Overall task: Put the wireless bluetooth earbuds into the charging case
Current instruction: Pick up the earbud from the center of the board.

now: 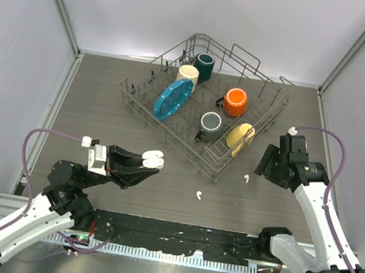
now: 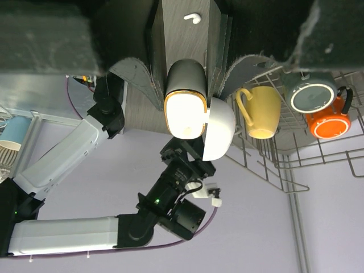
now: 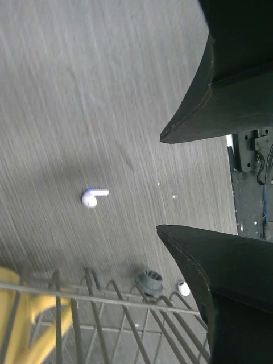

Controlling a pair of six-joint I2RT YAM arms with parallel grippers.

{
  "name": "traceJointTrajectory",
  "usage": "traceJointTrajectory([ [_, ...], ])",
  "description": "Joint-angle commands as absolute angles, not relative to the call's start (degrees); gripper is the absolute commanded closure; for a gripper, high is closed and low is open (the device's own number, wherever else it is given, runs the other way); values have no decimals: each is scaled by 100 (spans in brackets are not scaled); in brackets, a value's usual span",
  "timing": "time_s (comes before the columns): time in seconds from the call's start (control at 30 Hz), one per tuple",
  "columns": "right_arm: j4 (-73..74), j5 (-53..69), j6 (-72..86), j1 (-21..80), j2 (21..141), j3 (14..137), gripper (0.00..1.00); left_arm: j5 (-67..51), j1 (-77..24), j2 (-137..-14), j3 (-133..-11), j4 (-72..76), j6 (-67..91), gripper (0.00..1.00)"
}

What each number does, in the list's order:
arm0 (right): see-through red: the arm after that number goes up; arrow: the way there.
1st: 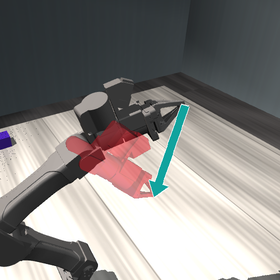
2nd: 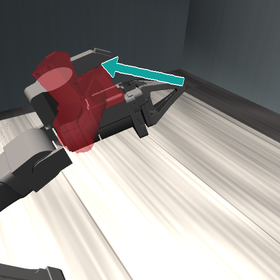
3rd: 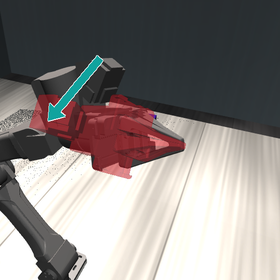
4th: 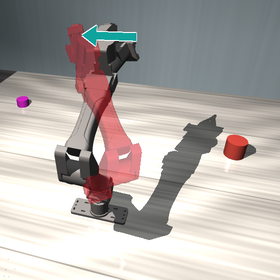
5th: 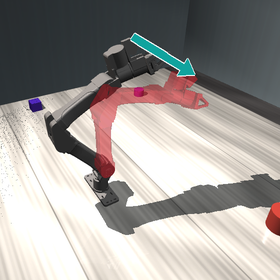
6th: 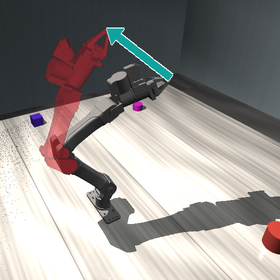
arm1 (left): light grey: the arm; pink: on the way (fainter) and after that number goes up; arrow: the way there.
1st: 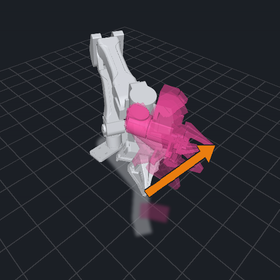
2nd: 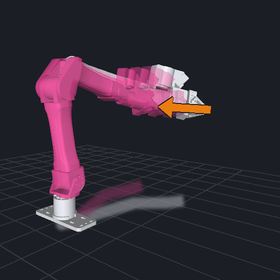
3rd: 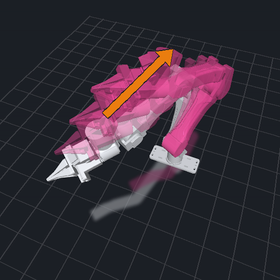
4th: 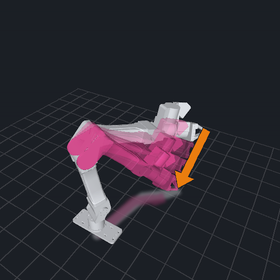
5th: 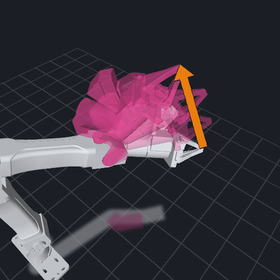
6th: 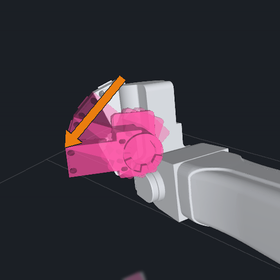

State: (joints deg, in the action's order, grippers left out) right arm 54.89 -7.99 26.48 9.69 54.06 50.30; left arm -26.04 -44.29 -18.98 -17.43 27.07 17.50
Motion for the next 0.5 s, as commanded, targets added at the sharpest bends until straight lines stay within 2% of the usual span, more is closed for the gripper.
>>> traceJointTrajectory([
  [0.0, 4589, 81, 2109, 949, 5739, 4993, 36, -2417, -4456, -1714, -1679, 2654, 1644, 100],
  [0.47, 3287, 26, 2698, 949, 6688, 4105, 44, -2470, -4456, -1837, -1731, 2602, 1468, 100],
])
